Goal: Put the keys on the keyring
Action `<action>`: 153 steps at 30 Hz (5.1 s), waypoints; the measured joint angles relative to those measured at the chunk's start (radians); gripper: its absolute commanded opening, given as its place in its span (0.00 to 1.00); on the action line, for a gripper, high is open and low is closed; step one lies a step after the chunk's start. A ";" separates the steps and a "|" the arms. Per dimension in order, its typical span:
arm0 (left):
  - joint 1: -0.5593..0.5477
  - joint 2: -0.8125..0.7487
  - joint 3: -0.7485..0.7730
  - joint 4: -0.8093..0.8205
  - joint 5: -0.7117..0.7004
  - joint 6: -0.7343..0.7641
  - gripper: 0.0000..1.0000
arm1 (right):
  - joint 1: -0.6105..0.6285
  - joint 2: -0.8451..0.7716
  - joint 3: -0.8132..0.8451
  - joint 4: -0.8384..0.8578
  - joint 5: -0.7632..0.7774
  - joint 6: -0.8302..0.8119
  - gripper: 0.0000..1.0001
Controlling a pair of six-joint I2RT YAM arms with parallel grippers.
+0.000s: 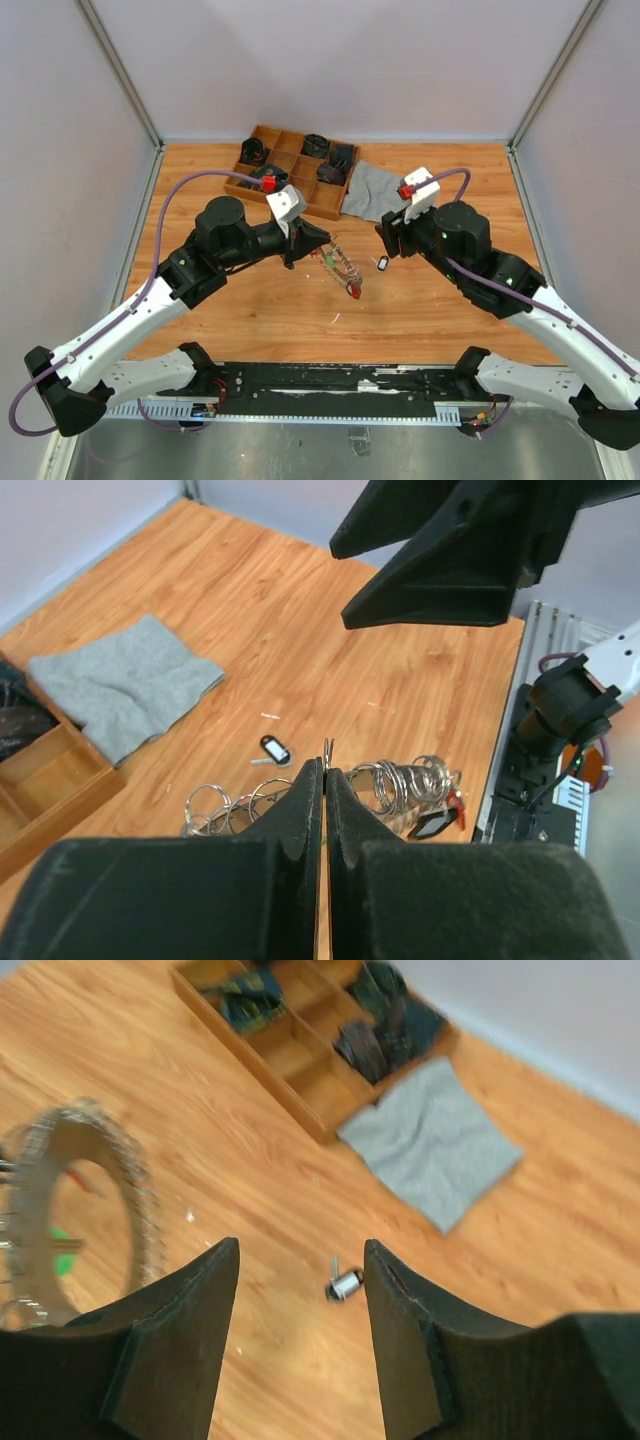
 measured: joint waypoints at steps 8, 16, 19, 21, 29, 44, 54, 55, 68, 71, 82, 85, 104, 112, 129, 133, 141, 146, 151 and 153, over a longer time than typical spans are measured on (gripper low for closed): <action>0.000 -0.001 0.000 -0.040 -0.060 0.004 0.01 | -0.271 0.205 0.042 -0.222 -0.161 0.174 0.56; 0.000 -0.003 0.000 -0.091 -0.065 0.009 0.00 | -0.340 0.470 0.008 -0.286 -0.325 0.124 0.59; 0.000 -0.003 0.000 -0.103 -0.065 0.015 0.01 | -0.370 0.551 0.007 -0.283 -0.377 0.099 0.58; 0.000 -0.003 0.001 -0.114 -0.064 0.016 0.01 | -0.399 0.606 0.007 -0.275 -0.417 0.081 0.57; 0.000 -0.003 0.013 -0.138 -0.069 0.019 0.00 | -0.486 0.721 -0.020 -0.207 -0.507 0.050 0.49; 0.000 0.019 0.033 -0.141 -0.071 0.019 0.01 | -0.529 0.861 -0.026 -0.133 -0.604 0.018 0.38; 0.000 0.020 0.033 -0.141 -0.071 0.019 0.01 | -0.529 0.876 -0.026 -0.120 -0.632 0.000 0.29; 0.000 0.020 0.033 -0.142 -0.071 0.019 0.01 | -0.529 0.880 -0.026 -0.119 -0.633 -0.002 0.28; 0.000 0.020 0.033 -0.141 -0.071 0.019 0.01 | -0.529 0.892 -0.025 -0.111 -0.657 -0.008 0.01; 0.000 0.020 0.033 -0.141 -0.071 0.019 0.00 | -0.529 0.882 -0.031 -0.098 -0.666 -0.008 0.01; 0.000 0.020 0.033 -0.124 -0.085 0.047 0.01 | -0.529 0.577 -0.084 -0.091 -0.724 0.026 0.01; 0.000 0.020 0.033 -0.106 -0.101 0.061 0.01 | -0.529 0.460 -0.081 -0.120 -0.736 0.026 0.01; -0.089 0.073 0.100 -0.031 -0.255 0.161 0.01 | -0.320 0.042 0.026 -0.135 -0.769 -0.226 0.00; -0.091 0.070 0.106 -0.031 -0.234 0.164 0.00 | -0.284 0.106 0.111 -0.125 -0.821 -0.301 0.00; -0.100 0.070 0.108 -0.032 -0.212 0.164 0.01 | -0.197 0.249 0.263 -0.205 -0.875 -0.319 0.00; -0.100 0.070 0.108 -0.032 -0.212 0.164 0.00 | -0.194 0.254 0.267 -0.206 -0.874 -0.319 0.00; -0.103 0.070 0.108 -0.032 -0.212 0.164 0.01 | -0.189 0.253 0.272 -0.188 -0.873 -0.309 0.00; -0.105 0.070 0.108 -0.032 -0.211 0.164 0.00 | -0.185 0.253 0.272 -0.164 -0.866 -0.287 0.00; -0.105 0.070 0.108 -0.032 -0.211 0.164 0.01 | -0.184 0.253 0.272 -0.145 -0.856 -0.268 0.00; -0.105 0.070 0.108 -0.032 -0.210 0.164 0.00 | -0.184 0.254 0.272 -0.143 -0.851 -0.262 0.00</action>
